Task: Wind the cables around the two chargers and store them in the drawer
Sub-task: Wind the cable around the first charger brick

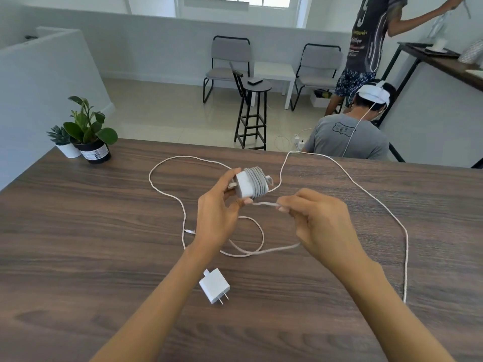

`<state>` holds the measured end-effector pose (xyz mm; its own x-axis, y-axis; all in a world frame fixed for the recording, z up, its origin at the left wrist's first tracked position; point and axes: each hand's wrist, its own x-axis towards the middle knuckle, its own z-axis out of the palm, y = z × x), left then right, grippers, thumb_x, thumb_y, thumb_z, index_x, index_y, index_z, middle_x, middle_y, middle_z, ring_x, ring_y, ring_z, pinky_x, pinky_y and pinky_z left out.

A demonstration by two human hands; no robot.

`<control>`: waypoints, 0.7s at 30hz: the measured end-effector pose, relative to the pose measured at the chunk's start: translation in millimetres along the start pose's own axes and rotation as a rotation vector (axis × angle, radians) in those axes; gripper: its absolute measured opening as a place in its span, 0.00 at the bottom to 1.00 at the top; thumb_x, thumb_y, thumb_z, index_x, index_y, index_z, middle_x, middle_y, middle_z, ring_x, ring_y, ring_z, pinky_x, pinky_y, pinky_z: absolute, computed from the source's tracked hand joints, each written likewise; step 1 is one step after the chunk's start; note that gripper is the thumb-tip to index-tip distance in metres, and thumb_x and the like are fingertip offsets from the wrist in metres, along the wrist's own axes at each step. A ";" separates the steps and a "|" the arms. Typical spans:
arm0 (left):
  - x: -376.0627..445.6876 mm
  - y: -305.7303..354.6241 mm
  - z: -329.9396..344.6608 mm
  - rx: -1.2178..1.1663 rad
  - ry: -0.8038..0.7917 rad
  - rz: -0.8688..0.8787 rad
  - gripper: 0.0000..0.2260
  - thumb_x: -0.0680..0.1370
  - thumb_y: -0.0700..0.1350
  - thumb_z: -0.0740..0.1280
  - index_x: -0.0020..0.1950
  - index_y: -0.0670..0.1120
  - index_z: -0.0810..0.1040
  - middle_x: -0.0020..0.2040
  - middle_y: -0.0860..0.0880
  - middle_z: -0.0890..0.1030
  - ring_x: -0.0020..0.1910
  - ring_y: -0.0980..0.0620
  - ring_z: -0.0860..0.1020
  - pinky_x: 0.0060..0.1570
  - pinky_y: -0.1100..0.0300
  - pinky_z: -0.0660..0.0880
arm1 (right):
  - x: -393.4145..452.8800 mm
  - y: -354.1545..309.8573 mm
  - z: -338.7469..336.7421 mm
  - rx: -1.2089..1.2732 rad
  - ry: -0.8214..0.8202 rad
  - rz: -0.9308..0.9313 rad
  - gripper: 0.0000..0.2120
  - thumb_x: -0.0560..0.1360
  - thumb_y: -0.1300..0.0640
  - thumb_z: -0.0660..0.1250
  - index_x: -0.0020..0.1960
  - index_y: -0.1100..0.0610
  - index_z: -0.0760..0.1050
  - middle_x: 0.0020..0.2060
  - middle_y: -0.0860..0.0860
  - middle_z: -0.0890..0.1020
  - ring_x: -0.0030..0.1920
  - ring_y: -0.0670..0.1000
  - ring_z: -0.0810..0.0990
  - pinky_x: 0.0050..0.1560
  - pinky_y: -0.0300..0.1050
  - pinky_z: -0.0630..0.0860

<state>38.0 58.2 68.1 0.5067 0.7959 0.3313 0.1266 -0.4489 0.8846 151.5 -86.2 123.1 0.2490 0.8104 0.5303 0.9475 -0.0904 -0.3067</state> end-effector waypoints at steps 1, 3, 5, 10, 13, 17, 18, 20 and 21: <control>-3.7 0.7 0.3 0.018 -0.026 0.022 0.26 0.69 0.37 0.75 0.65 0.51 0.74 0.54 0.53 0.82 0.53 0.58 0.80 0.57 0.63 0.75 | 4.2 1.7 -2.6 -0.002 0.027 -0.003 0.15 0.64 0.74 0.71 0.43 0.57 0.83 0.34 0.52 0.81 0.31 0.56 0.80 0.29 0.47 0.77; -10.1 4.7 1.5 0.026 -0.068 0.058 0.27 0.68 0.36 0.75 0.64 0.50 0.74 0.53 0.57 0.81 0.53 0.62 0.79 0.54 0.71 0.73 | 13.5 3.2 -6.7 0.017 0.073 0.005 0.16 0.65 0.75 0.70 0.43 0.57 0.83 0.33 0.51 0.81 0.31 0.53 0.78 0.33 0.43 0.74; -14.7 10.8 3.1 0.022 -0.104 0.087 0.27 0.68 0.34 0.75 0.64 0.48 0.75 0.52 0.59 0.80 0.50 0.69 0.78 0.50 0.79 0.69 | 23.2 2.6 -10.2 0.061 0.095 0.015 0.12 0.67 0.73 0.70 0.42 0.57 0.84 0.31 0.47 0.79 0.30 0.46 0.75 0.34 0.37 0.70; -20.3 31.4 -2.5 -0.053 -0.167 0.095 0.32 0.67 0.31 0.74 0.60 0.63 0.73 0.50 0.68 0.78 0.49 0.68 0.79 0.49 0.73 0.74 | 47.0 3.4 -22.2 0.372 0.031 0.225 0.09 0.73 0.67 0.68 0.37 0.57 0.82 0.22 0.42 0.77 0.23 0.43 0.78 0.28 0.37 0.78; -21.0 42.6 -9.1 -0.128 -0.233 0.093 0.31 0.68 0.32 0.74 0.59 0.64 0.74 0.54 0.62 0.79 0.52 0.60 0.81 0.55 0.56 0.77 | 58.2 5.0 -30.0 0.426 -0.057 0.272 0.08 0.73 0.64 0.70 0.37 0.55 0.81 0.23 0.45 0.79 0.20 0.44 0.76 0.24 0.37 0.76; -22.9 47.0 -16.7 -0.258 -0.304 0.087 0.28 0.68 0.34 0.74 0.62 0.58 0.74 0.58 0.55 0.80 0.55 0.50 0.80 0.59 0.48 0.75 | 71.4 14.3 -35.6 0.345 -0.167 0.254 0.04 0.69 0.57 0.74 0.37 0.52 0.82 0.25 0.46 0.80 0.24 0.39 0.74 0.28 0.29 0.69; -23.6 46.6 -17.9 -0.287 -0.320 0.073 0.28 0.68 0.34 0.73 0.63 0.56 0.75 0.59 0.54 0.80 0.55 0.49 0.80 0.60 0.48 0.75 | 74.0 17.1 -36.0 0.322 -0.193 0.248 0.03 0.69 0.57 0.75 0.37 0.52 0.83 0.25 0.44 0.79 0.25 0.38 0.74 0.30 0.28 0.68; -24.3 45.6 -19.5 -0.337 -0.337 0.049 0.27 0.68 0.33 0.73 0.63 0.53 0.76 0.59 0.52 0.79 0.56 0.49 0.79 0.60 0.49 0.75 | 77.5 21.4 -34.4 0.369 -0.245 0.253 0.02 0.68 0.57 0.75 0.37 0.53 0.83 0.24 0.44 0.78 0.24 0.37 0.73 0.28 0.27 0.66; -24.2 44.9 -20.0 -0.358 -0.337 0.045 0.27 0.68 0.31 0.73 0.62 0.52 0.76 0.60 0.50 0.78 0.56 0.48 0.79 0.60 0.50 0.75 | 78.4 23.7 -32.6 0.428 -0.269 0.258 0.02 0.68 0.58 0.75 0.37 0.54 0.83 0.23 0.44 0.78 0.23 0.38 0.73 0.27 0.27 0.66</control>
<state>14.3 26.9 106.3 0.7599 0.5770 0.2994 -0.1730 -0.2645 0.9488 200.0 -43.7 183.2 0.3484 0.9173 0.1927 0.6833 -0.1079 -0.7221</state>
